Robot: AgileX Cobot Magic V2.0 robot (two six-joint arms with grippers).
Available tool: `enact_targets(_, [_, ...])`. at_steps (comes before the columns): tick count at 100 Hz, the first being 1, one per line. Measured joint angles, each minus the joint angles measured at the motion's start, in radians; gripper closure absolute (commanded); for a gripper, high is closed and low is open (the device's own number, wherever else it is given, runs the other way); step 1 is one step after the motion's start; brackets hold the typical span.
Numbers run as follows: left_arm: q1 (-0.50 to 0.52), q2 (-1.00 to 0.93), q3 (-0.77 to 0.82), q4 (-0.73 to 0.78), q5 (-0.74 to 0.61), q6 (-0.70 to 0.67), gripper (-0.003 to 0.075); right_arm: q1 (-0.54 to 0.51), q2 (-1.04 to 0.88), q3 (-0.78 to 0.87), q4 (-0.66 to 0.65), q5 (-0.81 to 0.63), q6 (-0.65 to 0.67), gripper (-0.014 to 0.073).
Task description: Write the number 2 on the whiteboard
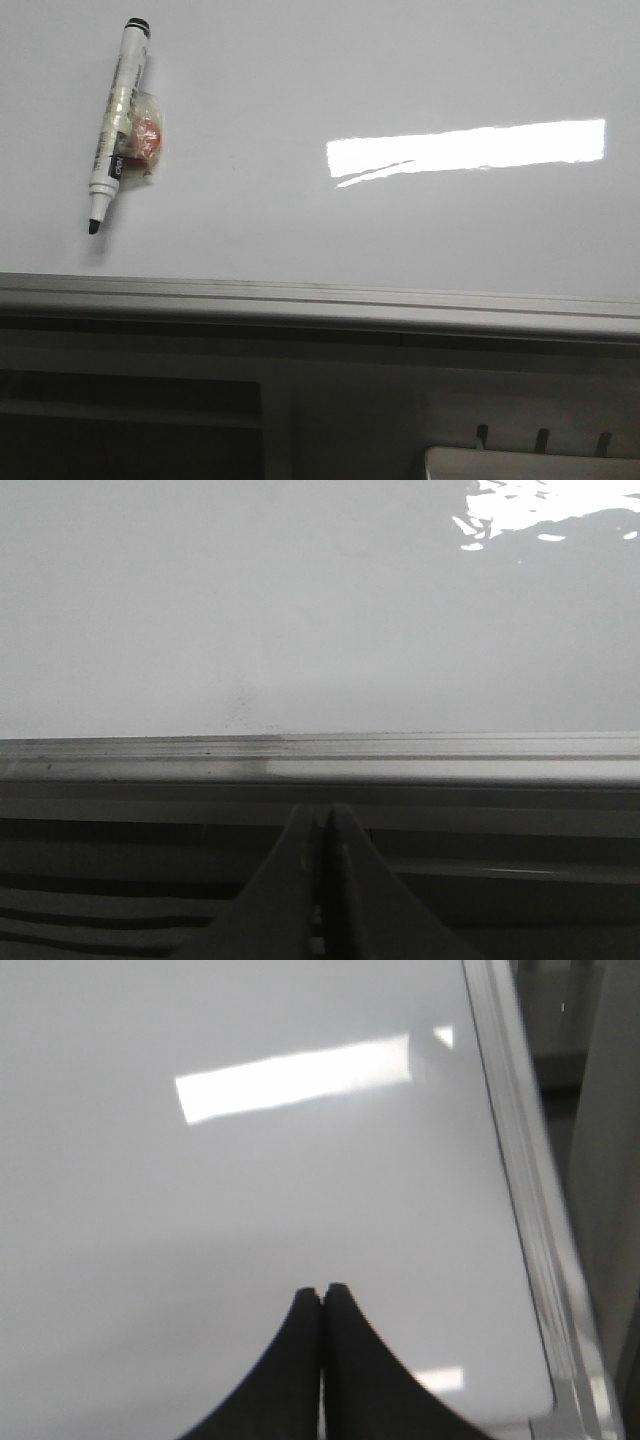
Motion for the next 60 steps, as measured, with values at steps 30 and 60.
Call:
enact_targets(30, [0.000,0.000,0.000,0.026,-0.071,0.000,0.0741,0.000,0.000,0.000,0.000,-0.186,0.000,0.0664])
enact_targets(60, [0.002,0.000,0.000,-0.044,-0.219,0.000,0.0741,0.000,0.000,0.000,0.000,-0.144,0.000,0.0664])
